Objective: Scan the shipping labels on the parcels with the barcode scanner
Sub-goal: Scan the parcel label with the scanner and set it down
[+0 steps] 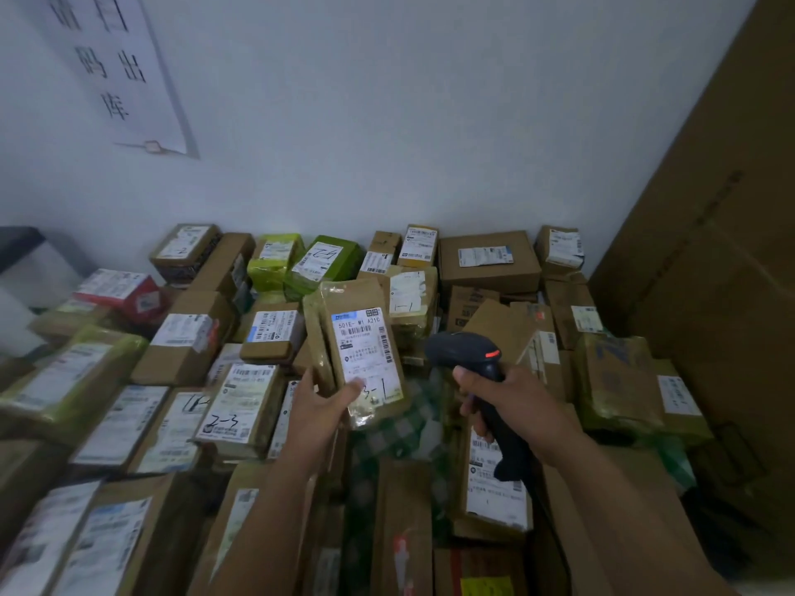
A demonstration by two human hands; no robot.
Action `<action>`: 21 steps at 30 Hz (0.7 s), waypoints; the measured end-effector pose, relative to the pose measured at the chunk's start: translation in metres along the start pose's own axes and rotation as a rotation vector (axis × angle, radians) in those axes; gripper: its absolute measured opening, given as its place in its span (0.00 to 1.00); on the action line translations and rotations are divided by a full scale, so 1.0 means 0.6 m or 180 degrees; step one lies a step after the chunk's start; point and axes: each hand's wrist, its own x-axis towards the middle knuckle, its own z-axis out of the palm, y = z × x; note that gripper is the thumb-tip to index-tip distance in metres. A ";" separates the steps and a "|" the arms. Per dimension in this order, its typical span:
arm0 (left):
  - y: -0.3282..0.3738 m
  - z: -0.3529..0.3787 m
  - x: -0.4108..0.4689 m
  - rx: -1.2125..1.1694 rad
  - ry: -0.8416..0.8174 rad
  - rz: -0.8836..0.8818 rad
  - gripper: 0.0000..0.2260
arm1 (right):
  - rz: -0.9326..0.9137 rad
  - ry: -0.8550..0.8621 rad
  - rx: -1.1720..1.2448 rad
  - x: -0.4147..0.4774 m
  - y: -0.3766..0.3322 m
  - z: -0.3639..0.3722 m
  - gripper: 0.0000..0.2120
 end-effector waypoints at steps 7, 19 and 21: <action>0.045 -0.059 0.003 0.0059 -0.0371 -0.0019 0.22 | -0.0292 -0.0108 -0.1101 -0.027 -0.002 0.009 0.06; 0.094 -0.107 0.002 0.1213 -0.0333 0.0219 0.34 | -0.0428 -0.0506 -0.1813 -0.041 0.010 0.044 0.15; 0.092 -0.109 0.004 0.1332 -0.0338 0.0285 0.34 | -0.0430 -0.0509 -0.1814 -0.040 0.013 0.045 0.14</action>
